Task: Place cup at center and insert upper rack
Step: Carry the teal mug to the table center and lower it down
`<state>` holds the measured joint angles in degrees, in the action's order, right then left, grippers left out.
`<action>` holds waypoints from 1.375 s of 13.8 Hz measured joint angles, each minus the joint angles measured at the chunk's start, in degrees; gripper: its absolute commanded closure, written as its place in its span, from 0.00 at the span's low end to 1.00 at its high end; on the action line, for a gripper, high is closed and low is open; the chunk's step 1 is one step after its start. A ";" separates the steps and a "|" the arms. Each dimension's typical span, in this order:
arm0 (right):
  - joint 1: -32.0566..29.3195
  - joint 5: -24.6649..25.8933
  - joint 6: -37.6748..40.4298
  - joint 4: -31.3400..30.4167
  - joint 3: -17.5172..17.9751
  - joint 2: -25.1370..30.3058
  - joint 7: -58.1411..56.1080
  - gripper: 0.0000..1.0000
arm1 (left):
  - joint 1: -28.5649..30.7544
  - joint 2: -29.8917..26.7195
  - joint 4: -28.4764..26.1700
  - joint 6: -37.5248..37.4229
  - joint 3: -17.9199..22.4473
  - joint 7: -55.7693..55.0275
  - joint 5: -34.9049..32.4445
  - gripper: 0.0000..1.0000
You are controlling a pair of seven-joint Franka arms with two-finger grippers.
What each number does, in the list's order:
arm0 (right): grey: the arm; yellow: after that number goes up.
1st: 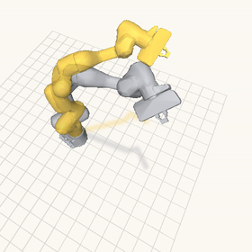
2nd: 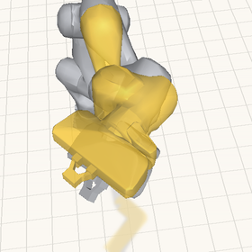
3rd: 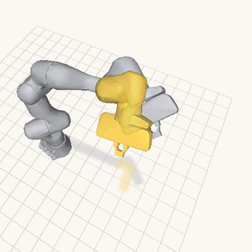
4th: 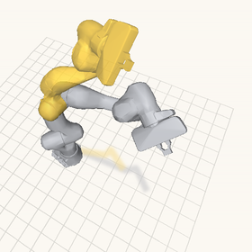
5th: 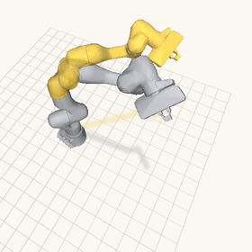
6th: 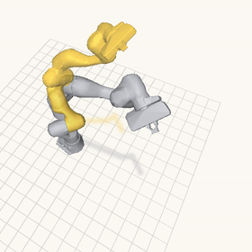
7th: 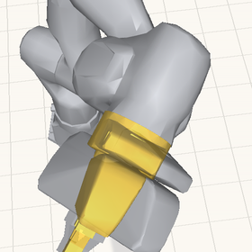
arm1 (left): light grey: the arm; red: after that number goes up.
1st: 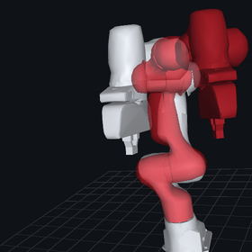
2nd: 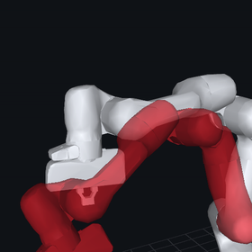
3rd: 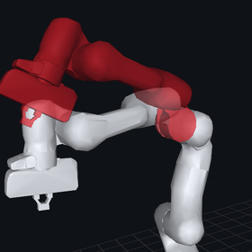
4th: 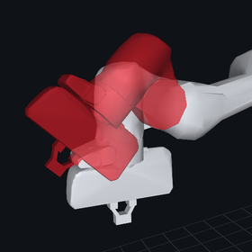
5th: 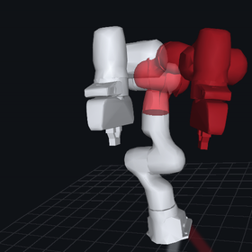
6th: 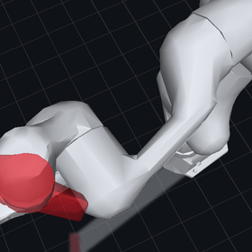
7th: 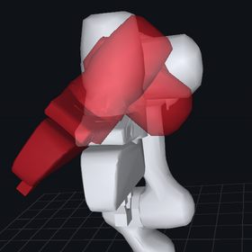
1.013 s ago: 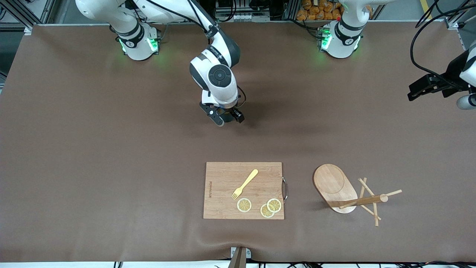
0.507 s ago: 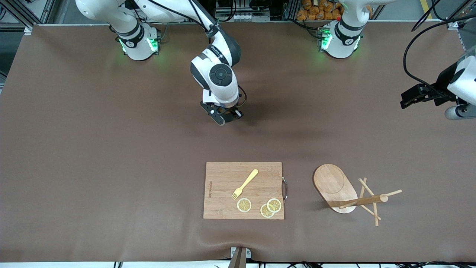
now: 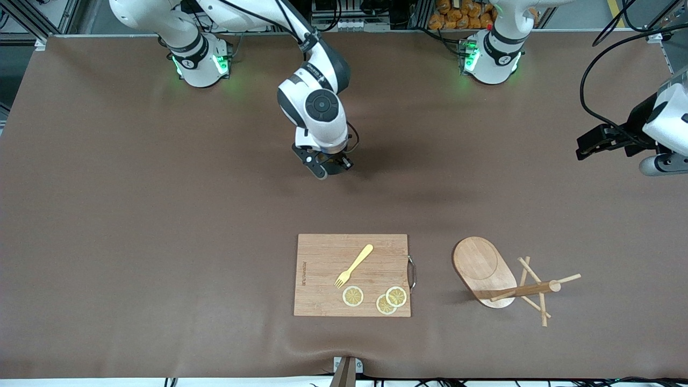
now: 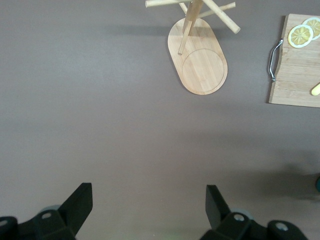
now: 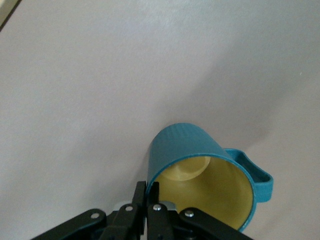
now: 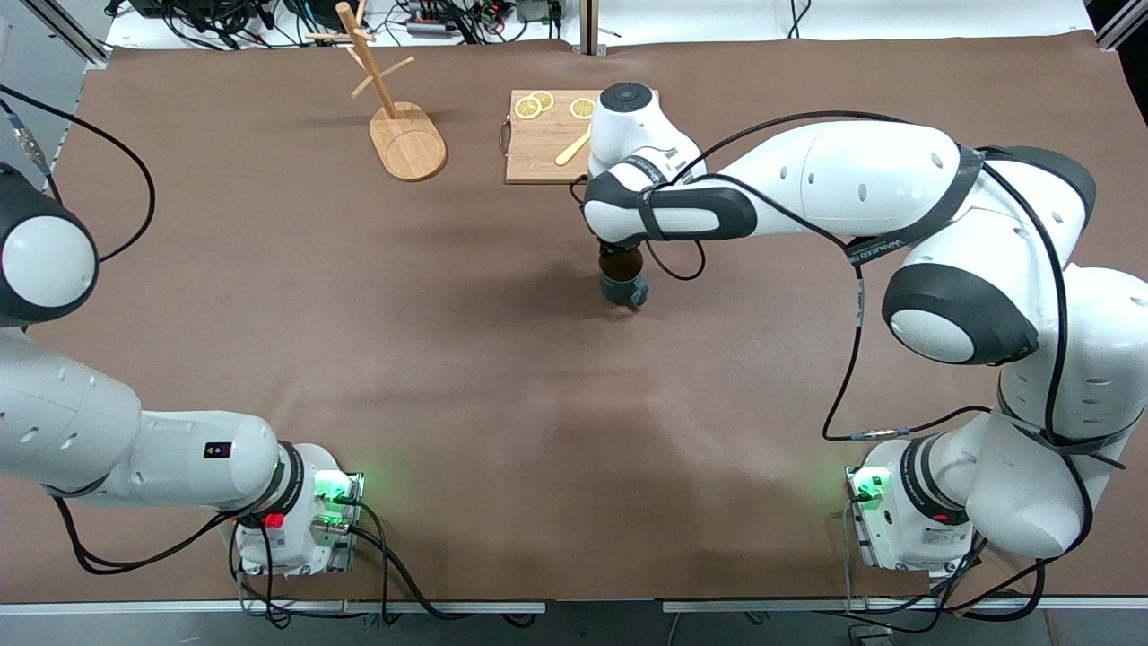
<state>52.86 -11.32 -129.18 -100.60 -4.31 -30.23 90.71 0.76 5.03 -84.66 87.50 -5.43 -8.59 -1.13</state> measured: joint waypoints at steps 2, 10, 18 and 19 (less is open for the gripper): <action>1.50 0.00 -0.14 0.81 0.00 -0.01 0.17 1.00 | 0.00 0.55 -0.02 0.28 0.00 0.00 0.00 0.00; 6.90 0.05 -0.41 3.94 -0.03 -1.88 0.00 0.82 | 0.01 1.32 0.05 0.96 0.03 0.00 0.00 0.00; 7.02 0.09 -0.60 6.77 -0.53 -4.35 -0.07 0.00 | 0.01 1.31 0.17 1.34 0.00 0.00 0.00 0.00; 7.00 0.09 -0.39 7.53 -0.76 -4.25 -0.14 0.00 | 0.01 1.31 0.18 1.36 -0.03 0.00 0.00 0.00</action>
<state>59.86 -11.23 -129.57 -93.08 -5.07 -34.48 90.57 0.77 6.34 -84.48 88.87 -5.46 -8.59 -1.13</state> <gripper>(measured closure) 0.238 0.000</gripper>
